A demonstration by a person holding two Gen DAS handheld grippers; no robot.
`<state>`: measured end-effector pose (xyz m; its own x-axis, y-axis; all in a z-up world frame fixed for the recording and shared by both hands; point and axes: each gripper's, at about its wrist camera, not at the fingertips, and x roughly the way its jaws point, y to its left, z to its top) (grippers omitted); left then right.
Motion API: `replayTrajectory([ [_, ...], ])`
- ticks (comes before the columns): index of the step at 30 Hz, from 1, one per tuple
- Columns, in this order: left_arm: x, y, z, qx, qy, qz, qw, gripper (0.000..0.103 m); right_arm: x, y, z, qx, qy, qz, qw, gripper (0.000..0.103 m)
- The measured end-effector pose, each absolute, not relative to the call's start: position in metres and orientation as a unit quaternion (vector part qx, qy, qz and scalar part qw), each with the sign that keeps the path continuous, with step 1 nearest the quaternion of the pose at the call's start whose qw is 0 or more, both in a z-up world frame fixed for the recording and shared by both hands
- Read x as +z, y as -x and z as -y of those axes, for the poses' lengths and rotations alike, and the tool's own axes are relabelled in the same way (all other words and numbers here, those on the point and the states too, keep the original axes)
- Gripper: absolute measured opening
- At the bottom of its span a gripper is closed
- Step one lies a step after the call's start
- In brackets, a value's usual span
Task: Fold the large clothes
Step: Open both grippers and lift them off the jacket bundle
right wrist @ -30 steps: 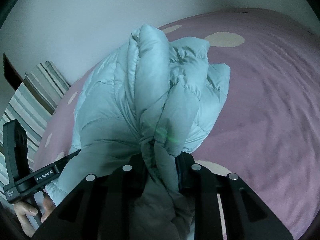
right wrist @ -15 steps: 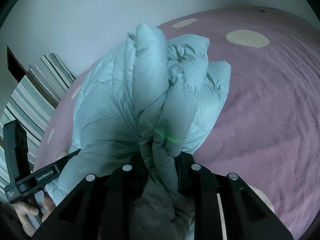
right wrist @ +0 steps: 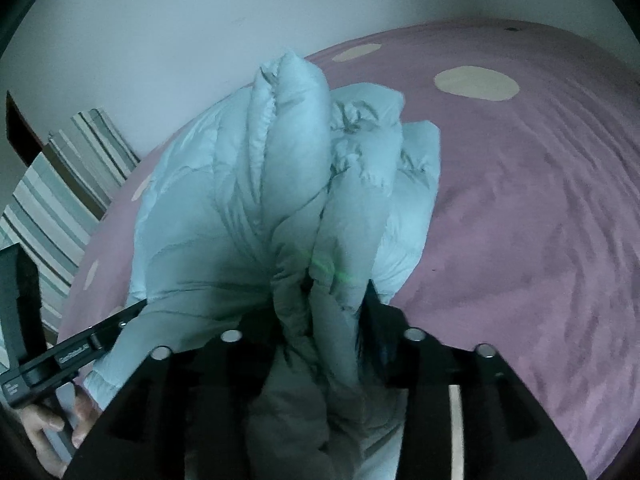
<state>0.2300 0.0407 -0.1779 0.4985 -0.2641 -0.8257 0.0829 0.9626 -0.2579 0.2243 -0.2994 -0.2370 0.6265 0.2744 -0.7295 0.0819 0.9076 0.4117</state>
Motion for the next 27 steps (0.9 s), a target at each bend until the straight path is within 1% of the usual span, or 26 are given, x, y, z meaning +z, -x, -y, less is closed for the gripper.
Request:
replayTrajectory([
  [2,-0.174,-0.225,-0.04,-0.097,0.085,-0.485,0.865,0.04,-0.236,-0.222,0.302,0.05,-0.217,-0.428,0.876,0.048],
  [5,-0.171,-0.22,-0.038,-0.094,0.075,-0.48,0.869,0.043,-0.233,-0.218,0.304,0.045,-0.22,-0.427,0.876,0.05],
  [11,-0.165,-0.215,-0.039,-0.091,0.064,-0.476,0.872,0.05,-0.218,-0.214,0.308,0.037,-0.221,-0.424,0.878,0.05],
  [16,-0.159,-0.208,-0.039,-0.091,0.062,-0.473,0.874,0.051,-0.209,-0.207,0.311,0.027,-0.216,-0.421,0.88,0.05],
  [20,-0.154,-0.198,-0.036,-0.091,0.055,-0.467,0.878,0.056,-0.199,-0.194,0.304,0.012,-0.188,-0.419,0.888,0.05],
  [27,-0.152,-0.191,-0.03,-0.081,0.029,-0.458,0.885,0.06,-0.202,-0.178,0.298,-0.01,-0.167,-0.429,0.888,0.05],
])
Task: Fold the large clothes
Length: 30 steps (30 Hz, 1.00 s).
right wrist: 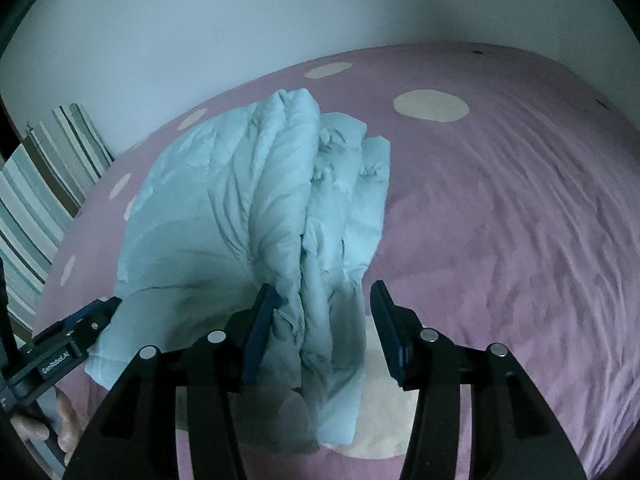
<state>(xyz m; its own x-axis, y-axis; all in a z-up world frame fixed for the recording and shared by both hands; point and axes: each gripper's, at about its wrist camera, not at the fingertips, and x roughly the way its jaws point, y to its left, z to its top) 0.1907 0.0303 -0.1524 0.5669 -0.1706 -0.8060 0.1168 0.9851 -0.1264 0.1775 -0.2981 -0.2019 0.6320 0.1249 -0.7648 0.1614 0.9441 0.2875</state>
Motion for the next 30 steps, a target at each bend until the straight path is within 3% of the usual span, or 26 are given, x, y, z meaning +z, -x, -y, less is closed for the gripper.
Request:
replayTrajectory([
  [13,-0.153,-0.19,-0.022,-0.041,-0.011,-0.434,0.9,0.083,-0.196,-0.167,0.302,-0.04,-0.165,-0.422,0.89,0.05],
  [17,-0.156,-0.191,-0.023,-0.033,-0.002,-0.436,0.899,0.09,-0.202,-0.172,0.302,-0.053,-0.159,-0.43,0.887,0.06],
  [23,-0.16,-0.195,-0.034,-0.037,0.031,-0.445,0.894,0.094,-0.197,-0.165,0.308,-0.075,-0.162,-0.42,0.89,0.071],
  [30,-0.153,-0.184,-0.04,-0.04,0.042,-0.443,0.895,0.094,-0.184,-0.148,0.315,-0.093,-0.162,-0.407,0.894,0.071],
])
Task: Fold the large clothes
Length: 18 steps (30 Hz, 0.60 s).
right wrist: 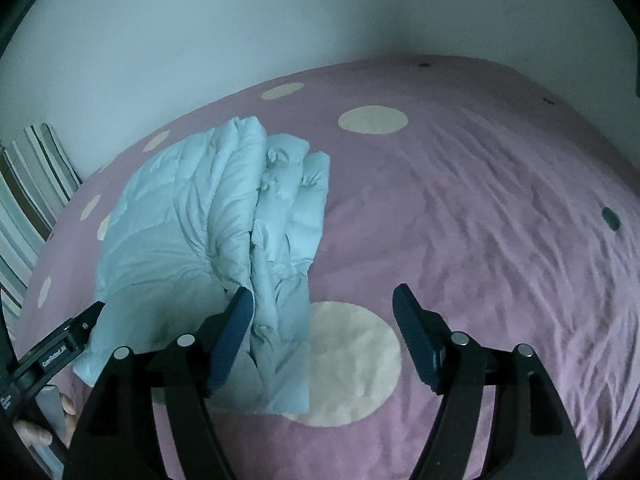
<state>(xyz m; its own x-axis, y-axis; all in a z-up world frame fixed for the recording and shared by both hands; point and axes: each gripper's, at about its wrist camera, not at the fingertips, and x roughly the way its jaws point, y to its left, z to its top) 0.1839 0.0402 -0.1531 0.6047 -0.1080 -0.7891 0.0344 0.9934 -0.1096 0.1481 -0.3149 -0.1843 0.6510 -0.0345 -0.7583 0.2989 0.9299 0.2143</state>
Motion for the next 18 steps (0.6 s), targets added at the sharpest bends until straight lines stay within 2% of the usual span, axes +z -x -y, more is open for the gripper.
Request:
replayTrajectory([
  [15,-0.113,-0.117,-0.039,-0.025,0.015,-0.405,0.914,0.094,-0.161,-0.103,0.301,-0.097,-0.14,-0.39,0.905,0.074],
  [18,-0.099,-0.104,-0.038,-0.021,0.007,-0.391,0.92,0.095,-0.148,-0.091,0.295,-0.091,-0.134,-0.378,0.912,0.078],
])
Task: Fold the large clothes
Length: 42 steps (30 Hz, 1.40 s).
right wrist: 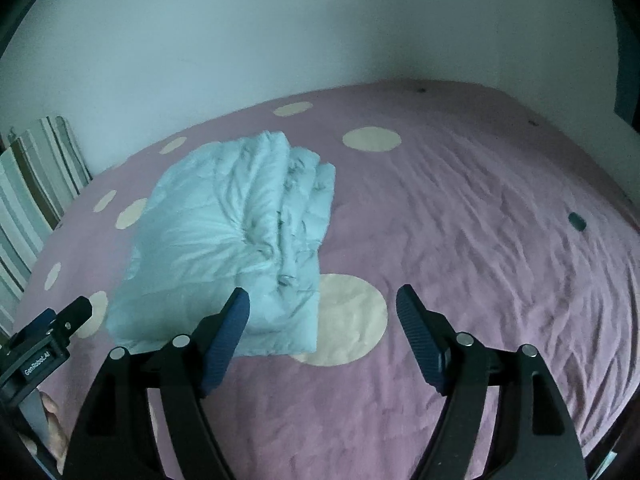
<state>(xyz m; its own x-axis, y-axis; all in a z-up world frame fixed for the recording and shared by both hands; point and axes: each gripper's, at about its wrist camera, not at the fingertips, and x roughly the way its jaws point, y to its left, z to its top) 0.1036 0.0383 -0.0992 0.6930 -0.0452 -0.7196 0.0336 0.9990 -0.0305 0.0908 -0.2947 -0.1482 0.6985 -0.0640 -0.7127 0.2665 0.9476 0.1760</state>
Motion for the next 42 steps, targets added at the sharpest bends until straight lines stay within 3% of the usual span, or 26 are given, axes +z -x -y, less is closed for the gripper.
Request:
replayTrajectory([
  [15,-0.044,-0.051,-0.032,-0.018,-0.001,-0.328,0.945,0.101,-0.097,-0.052,0.258,-0.067,-0.09,-0.318,0.942,0.084],
  [42,-0.039,-0.047,-0.032,-0.02,-0.002,-0.329,0.944,0.101,-0.093,-0.05,0.254,-0.067,-0.091,-0.315,0.942,0.085],
])
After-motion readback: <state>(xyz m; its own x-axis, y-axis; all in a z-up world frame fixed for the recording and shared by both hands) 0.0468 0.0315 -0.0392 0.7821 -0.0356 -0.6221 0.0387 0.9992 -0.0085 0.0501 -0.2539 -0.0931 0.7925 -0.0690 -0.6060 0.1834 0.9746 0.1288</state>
